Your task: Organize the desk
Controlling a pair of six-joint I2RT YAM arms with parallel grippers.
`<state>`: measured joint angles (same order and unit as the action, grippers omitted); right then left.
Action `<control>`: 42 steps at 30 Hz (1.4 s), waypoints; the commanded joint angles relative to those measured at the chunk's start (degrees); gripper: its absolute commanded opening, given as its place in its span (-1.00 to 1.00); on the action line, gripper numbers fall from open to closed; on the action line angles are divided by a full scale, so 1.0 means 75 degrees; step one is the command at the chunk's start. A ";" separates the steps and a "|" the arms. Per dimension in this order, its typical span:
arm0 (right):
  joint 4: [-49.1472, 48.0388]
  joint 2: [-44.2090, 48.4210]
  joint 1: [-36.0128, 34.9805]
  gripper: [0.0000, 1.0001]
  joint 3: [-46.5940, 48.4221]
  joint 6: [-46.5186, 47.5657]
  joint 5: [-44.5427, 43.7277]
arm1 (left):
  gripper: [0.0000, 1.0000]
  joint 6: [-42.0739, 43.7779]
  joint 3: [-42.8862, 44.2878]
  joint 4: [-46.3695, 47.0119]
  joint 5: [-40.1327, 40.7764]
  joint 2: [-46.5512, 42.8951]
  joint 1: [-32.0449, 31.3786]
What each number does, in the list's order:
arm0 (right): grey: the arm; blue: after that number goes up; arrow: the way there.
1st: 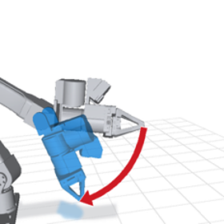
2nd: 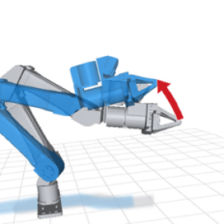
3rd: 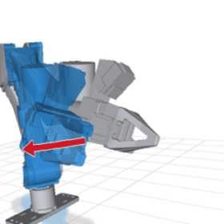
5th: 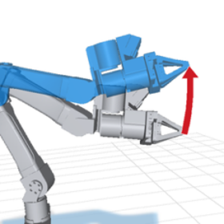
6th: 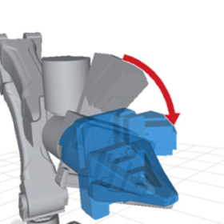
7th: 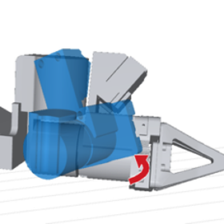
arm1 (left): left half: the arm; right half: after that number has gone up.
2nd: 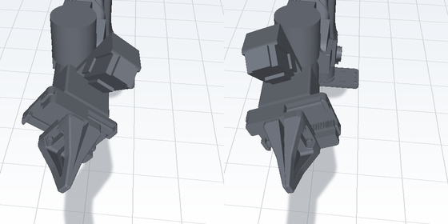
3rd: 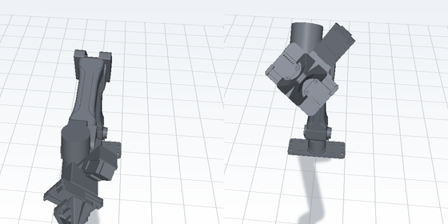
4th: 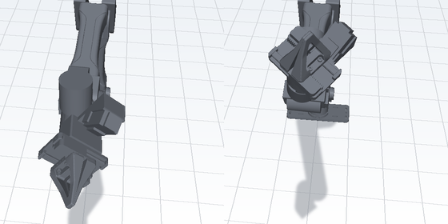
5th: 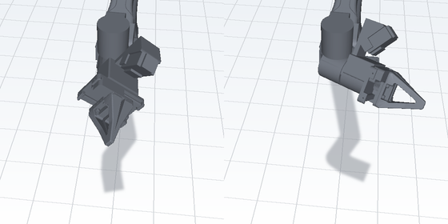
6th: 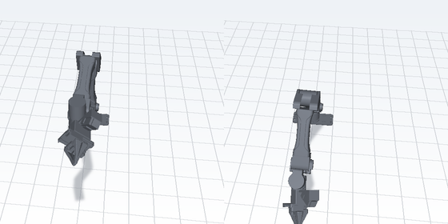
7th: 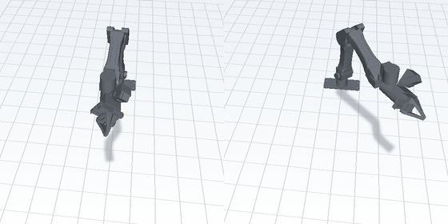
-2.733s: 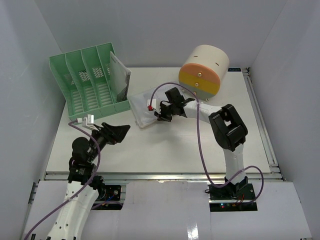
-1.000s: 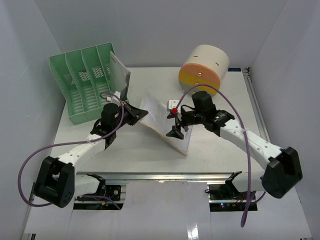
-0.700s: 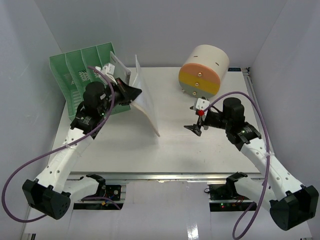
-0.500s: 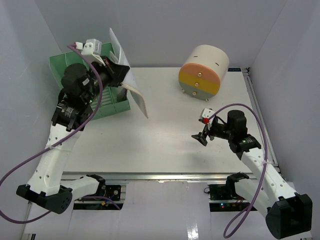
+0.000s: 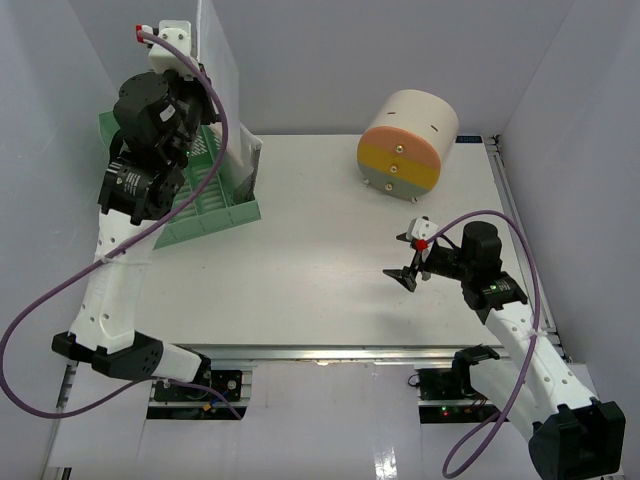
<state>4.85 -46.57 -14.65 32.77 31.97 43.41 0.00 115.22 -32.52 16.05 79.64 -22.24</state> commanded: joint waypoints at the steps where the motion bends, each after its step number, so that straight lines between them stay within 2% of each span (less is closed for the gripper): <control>1: -0.0318 0.0100 0.0032 0.80 -0.0011 -0.0021 0.0138 | -1.00 0.1030 0.0251 0.0437 0.1156 0.0021 0.0004; 10: -0.0307 -0.0025 0.0044 0.81 -0.0008 -0.0024 0.0145 | -1.00 0.1617 -0.0897 0.0847 0.1797 -0.0351 0.0271; 22: -0.0307 -0.0317 0.0044 0.81 -0.0033 -0.0068 0.0284 | -1.00 0.1724 -0.2250 0.1193 0.1833 -0.1434 0.0923; 30: -0.0318 -0.0400 0.0055 0.81 -0.0056 -0.0034 0.0252 | -1.00 0.1640 -0.2307 0.1318 0.1849 -0.1885 0.1043; 42: -0.0318 -0.0401 0.0096 0.81 -0.0064 -0.0021 0.0224 | -1.00 0.1842 -0.2656 0.1275 0.2419 -0.1913 0.1136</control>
<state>4.45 -49.63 -14.25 32.75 31.91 44.16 13.63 95.65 -25.26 32.02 66.36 -14.41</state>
